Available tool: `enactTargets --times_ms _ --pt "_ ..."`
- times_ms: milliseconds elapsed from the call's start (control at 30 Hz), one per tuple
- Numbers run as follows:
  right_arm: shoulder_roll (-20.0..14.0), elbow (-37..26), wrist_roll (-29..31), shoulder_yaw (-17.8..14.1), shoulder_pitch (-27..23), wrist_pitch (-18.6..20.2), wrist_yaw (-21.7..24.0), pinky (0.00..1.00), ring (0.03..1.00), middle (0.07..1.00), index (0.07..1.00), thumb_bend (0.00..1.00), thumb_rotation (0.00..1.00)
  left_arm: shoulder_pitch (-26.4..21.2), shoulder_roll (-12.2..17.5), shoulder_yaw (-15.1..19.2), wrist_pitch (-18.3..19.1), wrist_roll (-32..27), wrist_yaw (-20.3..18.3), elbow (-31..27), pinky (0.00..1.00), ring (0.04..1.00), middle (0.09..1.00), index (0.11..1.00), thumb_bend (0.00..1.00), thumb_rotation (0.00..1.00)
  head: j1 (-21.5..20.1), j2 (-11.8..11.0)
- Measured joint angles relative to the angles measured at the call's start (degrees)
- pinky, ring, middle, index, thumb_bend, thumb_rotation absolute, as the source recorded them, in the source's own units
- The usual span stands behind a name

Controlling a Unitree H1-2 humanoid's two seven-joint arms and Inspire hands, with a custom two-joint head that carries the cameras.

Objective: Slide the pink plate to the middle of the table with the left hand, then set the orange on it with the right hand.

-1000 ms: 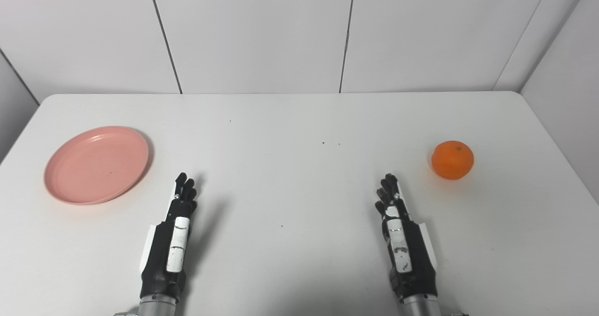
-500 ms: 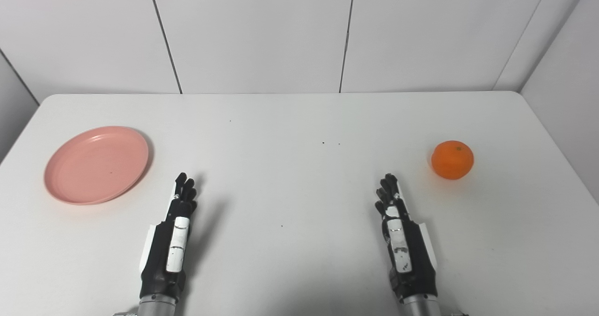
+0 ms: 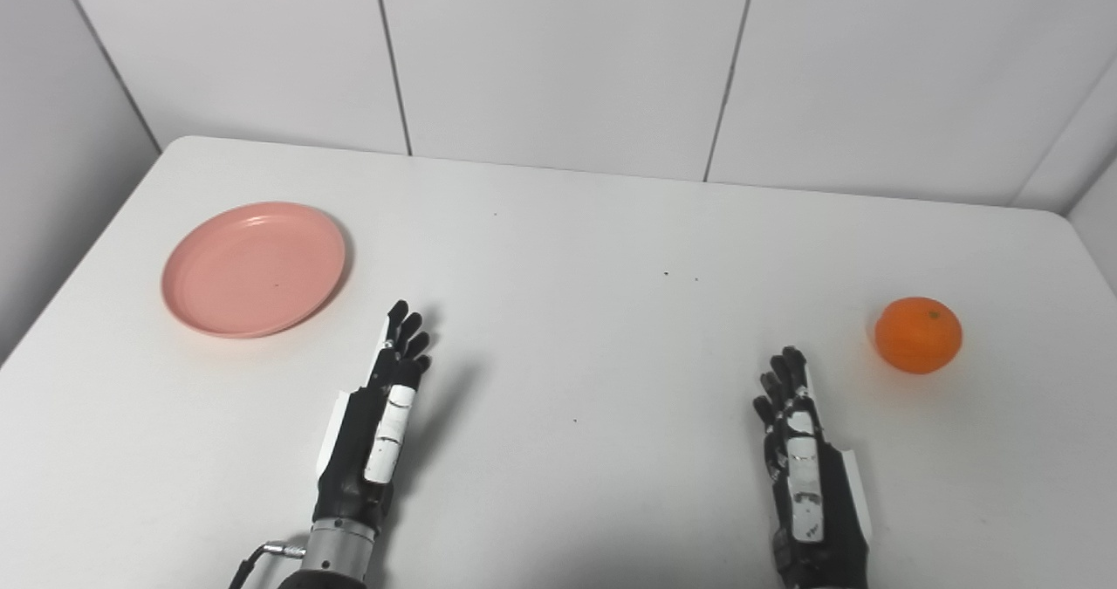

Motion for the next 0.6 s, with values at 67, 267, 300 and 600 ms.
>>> enactTargets --times_ms 67,267,300,600 --pt "-1.0 0.5 0.8 -0.1 -0.3 -0.5 0.1 1.0 0.999 0.994 0.989 0.82 0.97 0.0 -0.1 -0.1 -0.2 0.4 0.5 0.2 0.89 0.943 0.972 0.97 0.63 0.94 1.1 -1.1" --pt "-2.2 2.0 3.9 0.0 -0.9 -3.1 0.5 1.0 1.0 1.0 1.0 0.8 0.98 0.0 -0.5 -0.4 -0.7 0.8 1.0 0.9 0.84 0.921 0.953 0.948 0.62 0.89 4.0 -4.3" --pt "-2.3 2.3 4.4 0.0 -1.0 -3.6 0.7 1.0 1.0 1.0 1.0 0.79 0.98 0.0 -0.6 -0.4 -0.8 0.8 1.0 1.0 0.84 0.919 0.951 0.945 0.62 0.89 4.7 -5.2" --pt "-2.8 3.3 6.2 0.2 -1.5 -5.6 2.2 1.0 1.0 1.0 1.0 0.79 1.0 -0.1 -0.7 0.0 -1.9 0.7 1.0 1.3 0.83 0.902 0.932 0.928 0.63 0.86 4.9 -7.9"
